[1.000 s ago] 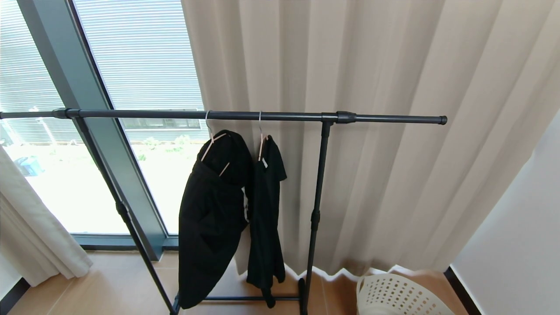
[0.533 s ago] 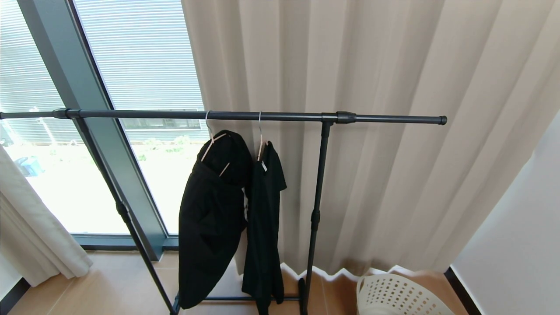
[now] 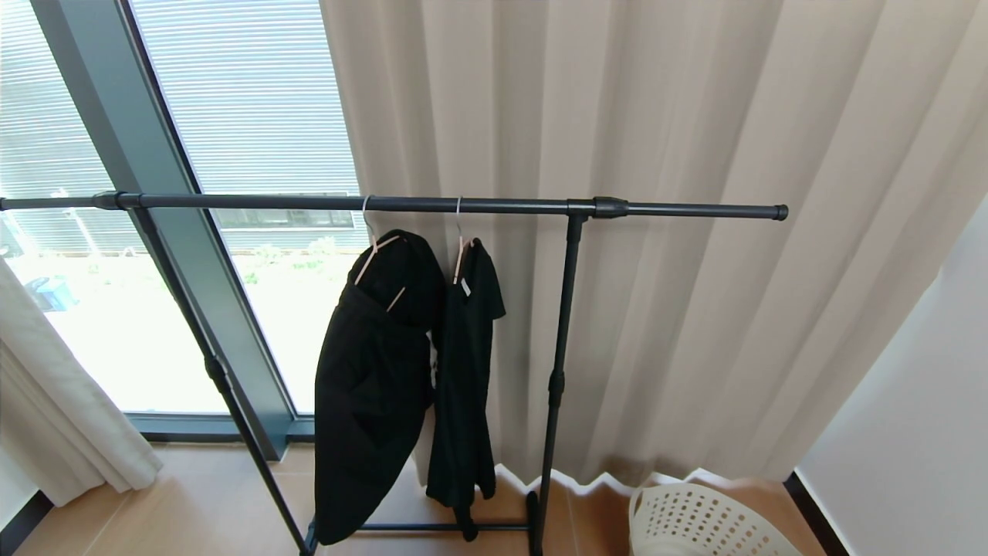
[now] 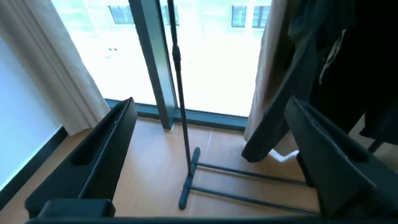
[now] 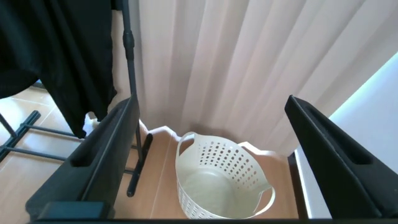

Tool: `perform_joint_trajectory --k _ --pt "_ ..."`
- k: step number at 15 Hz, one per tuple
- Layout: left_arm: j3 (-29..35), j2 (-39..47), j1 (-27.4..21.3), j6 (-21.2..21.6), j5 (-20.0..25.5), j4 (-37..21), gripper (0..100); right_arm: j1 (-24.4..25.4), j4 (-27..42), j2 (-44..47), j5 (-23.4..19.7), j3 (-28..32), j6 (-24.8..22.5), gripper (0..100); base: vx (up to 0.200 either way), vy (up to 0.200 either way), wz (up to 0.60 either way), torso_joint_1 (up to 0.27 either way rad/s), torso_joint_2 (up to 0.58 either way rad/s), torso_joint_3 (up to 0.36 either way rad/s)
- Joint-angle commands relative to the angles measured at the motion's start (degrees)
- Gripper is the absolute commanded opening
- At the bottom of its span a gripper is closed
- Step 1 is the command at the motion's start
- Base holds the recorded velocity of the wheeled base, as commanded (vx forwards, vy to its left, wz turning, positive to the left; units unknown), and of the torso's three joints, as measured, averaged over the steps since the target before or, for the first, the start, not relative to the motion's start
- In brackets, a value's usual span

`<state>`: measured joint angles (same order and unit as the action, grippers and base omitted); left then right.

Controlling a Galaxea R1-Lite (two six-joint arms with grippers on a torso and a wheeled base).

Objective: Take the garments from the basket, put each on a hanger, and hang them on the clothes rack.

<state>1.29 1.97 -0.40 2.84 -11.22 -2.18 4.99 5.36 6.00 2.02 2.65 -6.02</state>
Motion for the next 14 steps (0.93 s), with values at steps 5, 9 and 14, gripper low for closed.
perform_joint_trajectory --k 5,9,14 --pt "0.2 -1.6 0.1 -1.5 7.3 -1.3 100 -5.2 -0.4 -5.8 0.1 -0.4 1.8 100 0.000 0.000 0.00 0.000 0.00 0.000" --pt "0.2 -1.6 0.1 -1.5 7.3 -1.3 100 -5.2 -0.5 -5.9 -3.3 -0.4 6.0 100 0.000 0.000 0.00 0.000 0.00 0.000" --pt "0.2 -1.6 0.1 -1.5 7.3 -1.3 100 -5.2 -0.5 -5.9 -2.3 -0.4 7.6 100 0.000 0.000 0.00 0.000 0.00 0.000"
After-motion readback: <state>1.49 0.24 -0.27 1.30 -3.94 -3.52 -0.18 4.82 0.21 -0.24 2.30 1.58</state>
